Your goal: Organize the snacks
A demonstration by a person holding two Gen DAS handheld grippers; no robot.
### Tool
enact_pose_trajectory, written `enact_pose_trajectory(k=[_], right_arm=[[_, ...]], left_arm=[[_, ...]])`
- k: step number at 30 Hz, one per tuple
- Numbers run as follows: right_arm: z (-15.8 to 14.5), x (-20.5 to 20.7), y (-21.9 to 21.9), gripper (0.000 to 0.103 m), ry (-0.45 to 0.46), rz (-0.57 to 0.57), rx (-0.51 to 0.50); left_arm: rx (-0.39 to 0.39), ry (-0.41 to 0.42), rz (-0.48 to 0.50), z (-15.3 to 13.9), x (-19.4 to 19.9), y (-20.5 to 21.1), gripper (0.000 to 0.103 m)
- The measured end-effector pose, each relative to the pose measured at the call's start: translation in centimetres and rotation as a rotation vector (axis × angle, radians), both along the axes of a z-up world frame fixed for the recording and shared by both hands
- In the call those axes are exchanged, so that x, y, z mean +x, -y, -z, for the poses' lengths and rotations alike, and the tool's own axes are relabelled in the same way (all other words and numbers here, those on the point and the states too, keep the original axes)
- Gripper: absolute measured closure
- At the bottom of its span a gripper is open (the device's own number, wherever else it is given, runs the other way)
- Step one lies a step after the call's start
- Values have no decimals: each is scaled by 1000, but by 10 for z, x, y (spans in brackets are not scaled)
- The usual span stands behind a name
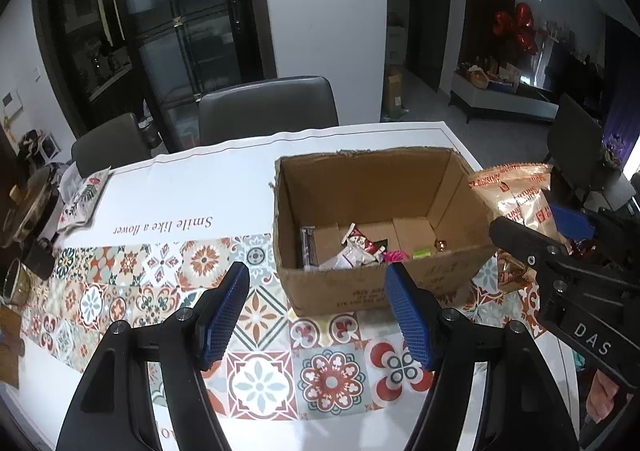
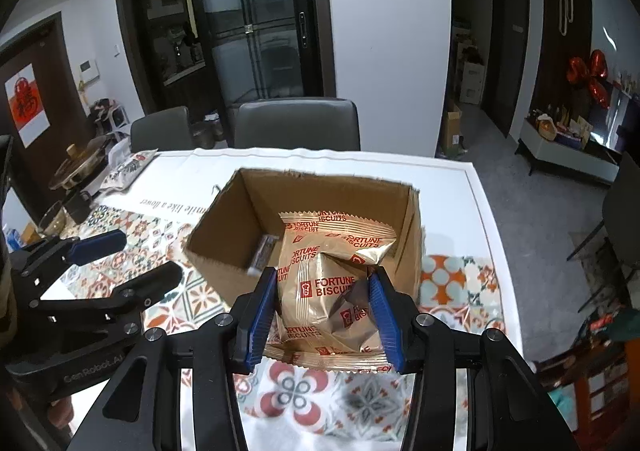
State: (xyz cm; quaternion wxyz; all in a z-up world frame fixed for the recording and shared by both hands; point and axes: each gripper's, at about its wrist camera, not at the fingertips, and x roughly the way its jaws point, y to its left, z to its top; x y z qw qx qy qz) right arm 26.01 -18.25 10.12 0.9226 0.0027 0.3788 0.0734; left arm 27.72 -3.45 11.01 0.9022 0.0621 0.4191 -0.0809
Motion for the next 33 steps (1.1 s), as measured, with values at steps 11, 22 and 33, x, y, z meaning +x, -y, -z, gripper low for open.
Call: enact_pose_trajectory(k=[11, 22, 33], right_arm=[[-11, 48, 4, 56, -53, 4, -12], [-3, 78, 6, 39, -127, 18, -41], [-4, 54, 12, 32, -105, 60, -43]], left_arm=[[22, -47, 0, -9, 43, 4, 30], [51, -25, -56, -11, 58, -2, 20], [51, 81, -89, -19, 25, -9, 13]])
